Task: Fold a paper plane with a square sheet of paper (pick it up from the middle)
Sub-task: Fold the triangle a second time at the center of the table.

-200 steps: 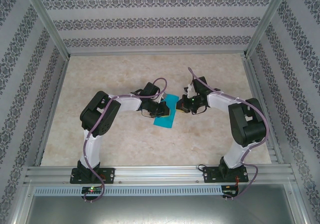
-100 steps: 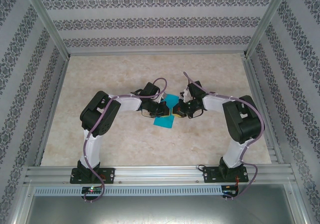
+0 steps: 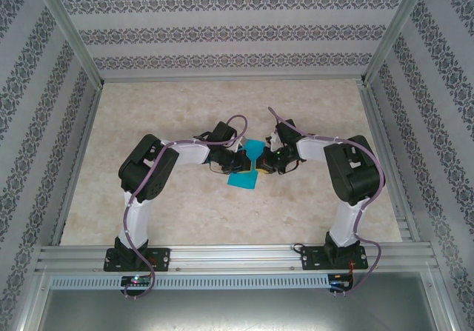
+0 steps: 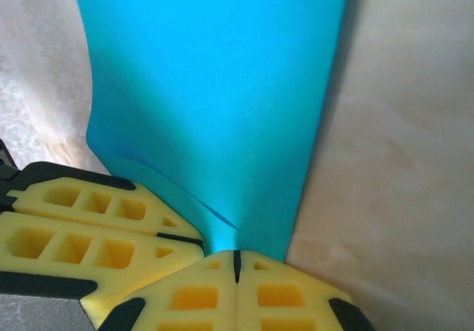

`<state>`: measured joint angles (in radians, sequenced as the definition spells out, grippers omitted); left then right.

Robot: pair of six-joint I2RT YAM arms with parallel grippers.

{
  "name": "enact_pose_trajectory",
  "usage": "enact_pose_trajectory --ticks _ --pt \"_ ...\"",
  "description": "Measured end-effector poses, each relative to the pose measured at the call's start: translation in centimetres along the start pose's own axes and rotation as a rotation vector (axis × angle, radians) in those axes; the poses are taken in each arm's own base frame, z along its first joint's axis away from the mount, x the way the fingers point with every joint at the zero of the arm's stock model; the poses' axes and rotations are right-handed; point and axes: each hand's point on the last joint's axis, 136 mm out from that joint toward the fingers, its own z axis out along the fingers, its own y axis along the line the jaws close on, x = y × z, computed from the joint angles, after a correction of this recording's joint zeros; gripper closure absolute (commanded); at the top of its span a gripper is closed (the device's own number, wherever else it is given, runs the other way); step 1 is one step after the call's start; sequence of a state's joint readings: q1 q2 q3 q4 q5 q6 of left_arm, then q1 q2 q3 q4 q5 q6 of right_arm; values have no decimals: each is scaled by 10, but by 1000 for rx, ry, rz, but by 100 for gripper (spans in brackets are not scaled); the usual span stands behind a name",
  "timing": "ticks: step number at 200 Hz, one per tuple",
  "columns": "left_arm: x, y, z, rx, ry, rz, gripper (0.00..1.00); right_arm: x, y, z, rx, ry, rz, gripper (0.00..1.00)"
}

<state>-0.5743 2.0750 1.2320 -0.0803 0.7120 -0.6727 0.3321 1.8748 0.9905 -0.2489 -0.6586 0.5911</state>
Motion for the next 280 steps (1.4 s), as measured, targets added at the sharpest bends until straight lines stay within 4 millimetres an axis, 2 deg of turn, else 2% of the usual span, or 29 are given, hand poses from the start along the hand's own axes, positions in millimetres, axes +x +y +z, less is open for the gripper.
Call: enact_pose_trajectory --ticks 67,115,172,213,280 --pt "0 -4 -2 11 3 2 89 -1 -2 -1 33 -3 -43 100" --pt "-2 -11 -20 6 -11 18 89 -1 -2 -1 36 -2 -67 100" --pt "1 4 -26 -51 12 26 89 -1 -2 -1 39 2 -75 100" --pt "-6 8 -23 -61 14 35 89 -1 -3 -1 43 2 -87 100" --pt "-14 25 -26 -90 7 14 89 -2 -4 -2 55 3 -106 100"
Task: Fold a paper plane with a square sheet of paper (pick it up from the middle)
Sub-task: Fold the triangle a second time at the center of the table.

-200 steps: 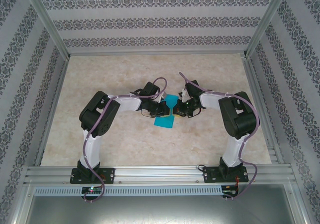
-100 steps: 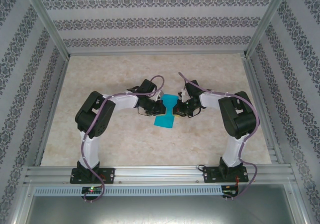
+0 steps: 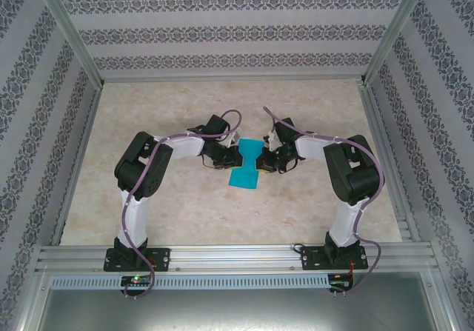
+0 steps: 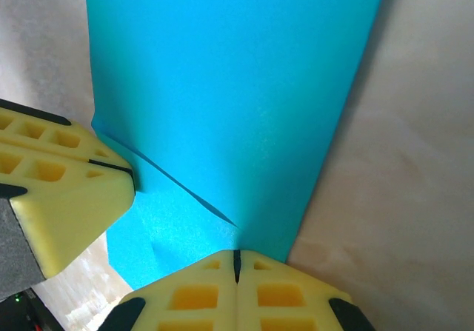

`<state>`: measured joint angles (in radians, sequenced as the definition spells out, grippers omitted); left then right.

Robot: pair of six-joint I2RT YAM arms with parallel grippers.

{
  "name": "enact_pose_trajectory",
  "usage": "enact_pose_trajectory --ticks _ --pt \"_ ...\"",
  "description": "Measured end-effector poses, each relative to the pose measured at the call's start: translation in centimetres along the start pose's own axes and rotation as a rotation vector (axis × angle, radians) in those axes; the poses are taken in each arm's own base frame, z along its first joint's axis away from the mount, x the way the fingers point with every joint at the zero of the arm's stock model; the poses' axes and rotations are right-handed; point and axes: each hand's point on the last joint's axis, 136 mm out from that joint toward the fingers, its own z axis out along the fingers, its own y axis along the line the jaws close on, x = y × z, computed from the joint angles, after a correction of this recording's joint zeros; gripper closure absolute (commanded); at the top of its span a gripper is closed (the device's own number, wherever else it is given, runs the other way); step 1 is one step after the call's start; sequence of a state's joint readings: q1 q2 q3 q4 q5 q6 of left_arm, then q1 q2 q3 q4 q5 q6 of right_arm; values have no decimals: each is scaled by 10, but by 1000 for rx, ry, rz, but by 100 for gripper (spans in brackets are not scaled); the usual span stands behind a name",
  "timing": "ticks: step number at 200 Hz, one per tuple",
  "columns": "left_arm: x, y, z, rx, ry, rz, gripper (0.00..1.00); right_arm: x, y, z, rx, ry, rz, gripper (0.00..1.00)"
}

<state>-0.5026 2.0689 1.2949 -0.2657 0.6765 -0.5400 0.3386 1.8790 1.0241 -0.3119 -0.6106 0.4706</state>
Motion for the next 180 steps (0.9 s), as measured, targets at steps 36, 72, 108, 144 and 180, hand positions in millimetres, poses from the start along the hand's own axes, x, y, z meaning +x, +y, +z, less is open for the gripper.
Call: enact_pose_trajectory --ticks 36,72,108,144,180 --pt "0 1 1 1 5 7 89 0 0 -1 8 2 0 100" --pt "0 2 2 1 7 12 89 -1 -1 -1 11 1 0 100" --pt "0 1 4 4 18 24 89 -2 0 -1 19 -2 -3 94" --pt "-1 1 6 11 26 36 89 -2 5 -6 26 -18 -10 92" --pt "-2 1 7 25 34 41 89 -2 32 -24 -5 -63 -52 92"
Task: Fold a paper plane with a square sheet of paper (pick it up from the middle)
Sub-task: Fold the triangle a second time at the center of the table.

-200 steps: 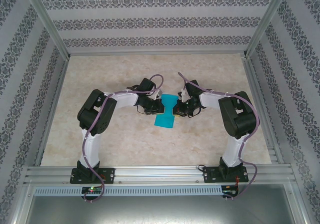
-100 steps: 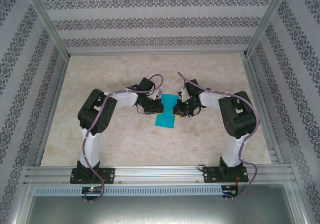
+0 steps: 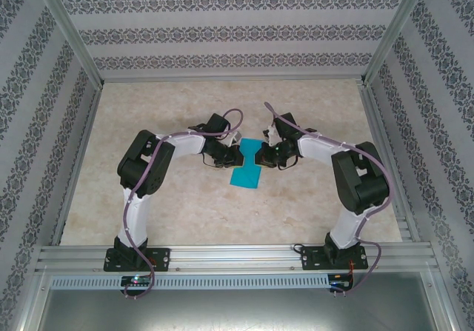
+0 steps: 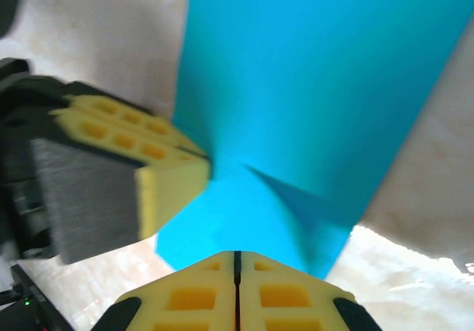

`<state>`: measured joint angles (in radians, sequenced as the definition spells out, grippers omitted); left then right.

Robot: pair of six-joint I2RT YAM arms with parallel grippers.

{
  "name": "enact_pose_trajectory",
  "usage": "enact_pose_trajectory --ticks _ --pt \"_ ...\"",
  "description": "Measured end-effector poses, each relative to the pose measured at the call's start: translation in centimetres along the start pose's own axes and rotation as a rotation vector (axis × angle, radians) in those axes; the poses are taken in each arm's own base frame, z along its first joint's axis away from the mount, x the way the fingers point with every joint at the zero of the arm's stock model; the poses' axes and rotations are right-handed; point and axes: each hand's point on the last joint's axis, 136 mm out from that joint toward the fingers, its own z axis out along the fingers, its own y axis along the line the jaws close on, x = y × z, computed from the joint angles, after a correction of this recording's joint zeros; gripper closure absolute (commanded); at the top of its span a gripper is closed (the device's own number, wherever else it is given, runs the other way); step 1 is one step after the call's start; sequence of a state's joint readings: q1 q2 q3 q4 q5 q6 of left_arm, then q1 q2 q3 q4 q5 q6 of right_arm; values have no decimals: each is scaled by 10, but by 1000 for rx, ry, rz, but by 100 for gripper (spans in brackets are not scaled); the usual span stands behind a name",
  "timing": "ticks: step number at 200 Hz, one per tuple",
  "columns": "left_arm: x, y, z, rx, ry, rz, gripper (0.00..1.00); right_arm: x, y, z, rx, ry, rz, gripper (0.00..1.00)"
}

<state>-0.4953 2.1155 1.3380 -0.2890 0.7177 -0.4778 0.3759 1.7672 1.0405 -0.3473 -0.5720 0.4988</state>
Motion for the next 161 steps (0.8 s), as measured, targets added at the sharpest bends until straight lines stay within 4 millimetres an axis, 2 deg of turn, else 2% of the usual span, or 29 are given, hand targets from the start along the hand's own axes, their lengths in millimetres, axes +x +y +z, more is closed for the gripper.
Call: enact_pose_trajectory --ticks 23,47,69,90,161 --pt "-1 -1 1 8 5 1 89 7 18 -3 -30 -1 -23 93" --pt "-2 -2 2 11 7 2 89 22 23 2 -37 31 -31 94" --pt "-1 -2 2 13 9 2 89 34 22 9 -31 61 -21 96" --pt "-1 -2 2 14 9 2 89 38 19 14 -23 79 -15 96" --pt "-1 -2 2 14 10 6 89 50 -8 32 52 147 -7 97"
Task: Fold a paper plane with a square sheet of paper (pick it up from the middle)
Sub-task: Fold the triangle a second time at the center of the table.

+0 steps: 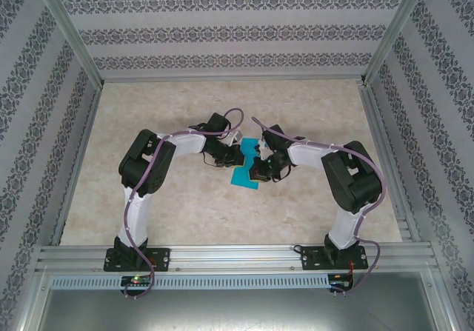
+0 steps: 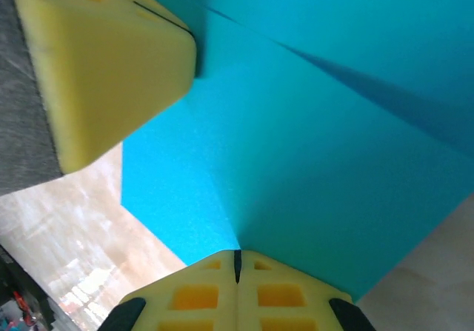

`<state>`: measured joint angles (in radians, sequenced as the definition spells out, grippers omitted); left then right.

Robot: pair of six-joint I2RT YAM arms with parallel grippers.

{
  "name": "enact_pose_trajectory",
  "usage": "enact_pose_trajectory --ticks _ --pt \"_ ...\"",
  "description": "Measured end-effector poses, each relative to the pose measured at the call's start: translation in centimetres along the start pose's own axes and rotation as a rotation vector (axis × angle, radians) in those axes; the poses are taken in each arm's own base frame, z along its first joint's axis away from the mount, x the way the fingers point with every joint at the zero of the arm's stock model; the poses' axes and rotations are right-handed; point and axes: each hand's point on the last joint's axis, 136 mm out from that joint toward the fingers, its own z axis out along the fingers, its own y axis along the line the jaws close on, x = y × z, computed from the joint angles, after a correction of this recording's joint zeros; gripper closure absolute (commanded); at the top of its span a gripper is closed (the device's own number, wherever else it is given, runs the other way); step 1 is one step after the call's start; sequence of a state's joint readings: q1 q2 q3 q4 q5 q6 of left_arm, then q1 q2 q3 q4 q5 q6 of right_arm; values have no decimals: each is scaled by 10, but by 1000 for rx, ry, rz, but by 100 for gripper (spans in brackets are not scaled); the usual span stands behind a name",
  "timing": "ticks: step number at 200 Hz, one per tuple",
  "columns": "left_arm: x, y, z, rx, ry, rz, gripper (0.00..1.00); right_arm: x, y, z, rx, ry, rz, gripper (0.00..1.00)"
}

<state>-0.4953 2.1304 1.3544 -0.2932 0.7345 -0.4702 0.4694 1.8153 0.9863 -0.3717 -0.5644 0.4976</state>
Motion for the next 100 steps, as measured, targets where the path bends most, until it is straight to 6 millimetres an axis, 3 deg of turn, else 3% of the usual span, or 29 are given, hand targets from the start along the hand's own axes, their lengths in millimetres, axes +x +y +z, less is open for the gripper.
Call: enact_pose_trajectory --ticks 100 --pt "0 0 0 2 2 -1 89 -4 -6 -3 57 -6 -46 98"
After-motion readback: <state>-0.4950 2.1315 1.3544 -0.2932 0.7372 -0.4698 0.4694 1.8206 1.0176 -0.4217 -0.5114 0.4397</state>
